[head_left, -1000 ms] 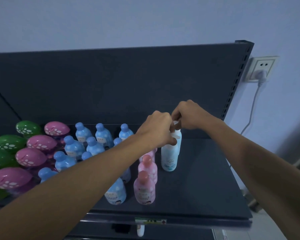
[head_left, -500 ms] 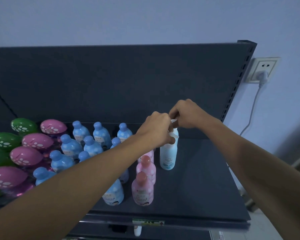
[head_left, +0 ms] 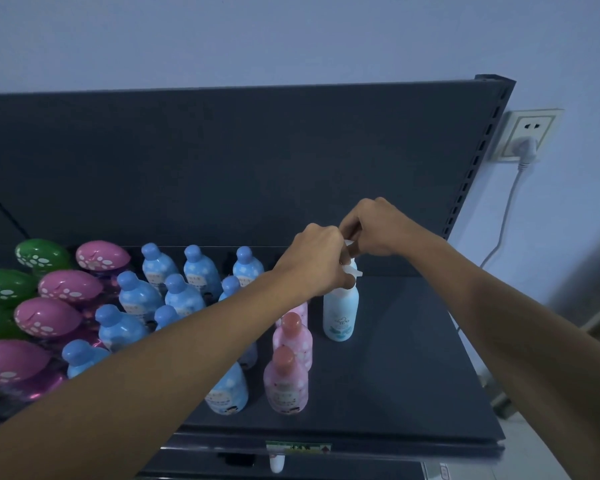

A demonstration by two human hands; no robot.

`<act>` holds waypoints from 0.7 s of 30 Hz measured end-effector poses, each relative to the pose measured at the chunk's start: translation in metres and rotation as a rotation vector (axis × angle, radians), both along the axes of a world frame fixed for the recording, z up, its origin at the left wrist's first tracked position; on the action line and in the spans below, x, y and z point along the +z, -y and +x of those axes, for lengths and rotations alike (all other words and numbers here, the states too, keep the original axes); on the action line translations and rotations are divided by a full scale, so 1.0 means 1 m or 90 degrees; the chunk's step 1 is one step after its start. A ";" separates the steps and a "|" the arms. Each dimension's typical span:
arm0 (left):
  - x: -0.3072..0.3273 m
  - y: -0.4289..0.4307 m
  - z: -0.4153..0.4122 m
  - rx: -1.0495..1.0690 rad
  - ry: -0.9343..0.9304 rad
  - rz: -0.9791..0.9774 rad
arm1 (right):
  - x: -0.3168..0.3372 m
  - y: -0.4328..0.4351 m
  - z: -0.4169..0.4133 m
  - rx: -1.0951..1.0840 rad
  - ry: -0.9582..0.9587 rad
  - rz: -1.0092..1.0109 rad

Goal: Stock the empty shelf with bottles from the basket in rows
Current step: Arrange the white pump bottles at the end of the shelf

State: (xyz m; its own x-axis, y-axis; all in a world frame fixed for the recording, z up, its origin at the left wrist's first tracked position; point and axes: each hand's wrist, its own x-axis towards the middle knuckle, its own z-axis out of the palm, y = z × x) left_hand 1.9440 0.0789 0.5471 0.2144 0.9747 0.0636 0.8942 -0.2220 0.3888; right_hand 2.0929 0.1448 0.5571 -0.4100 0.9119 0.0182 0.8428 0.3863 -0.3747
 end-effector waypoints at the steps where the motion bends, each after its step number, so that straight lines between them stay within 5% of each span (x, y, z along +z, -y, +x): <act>1: -0.001 0.000 0.000 -0.003 0.000 0.000 | 0.001 0.001 0.000 0.001 0.005 -0.003; 8: -0.001 0.004 -0.008 0.003 -0.037 0.020 | 0.005 0.008 -0.006 -0.032 0.038 -0.013; 21: 0.040 0.052 -0.130 0.059 -0.039 0.111 | 0.046 0.071 -0.100 -0.104 0.089 0.159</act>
State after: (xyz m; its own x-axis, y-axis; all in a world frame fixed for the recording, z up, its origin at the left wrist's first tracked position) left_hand 1.8144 0.0266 0.5867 0.1334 0.9659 0.2221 0.9348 -0.1970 0.2955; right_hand 1.9925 0.0737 0.6036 -0.2721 0.9406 0.2031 0.9380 0.3064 -0.1621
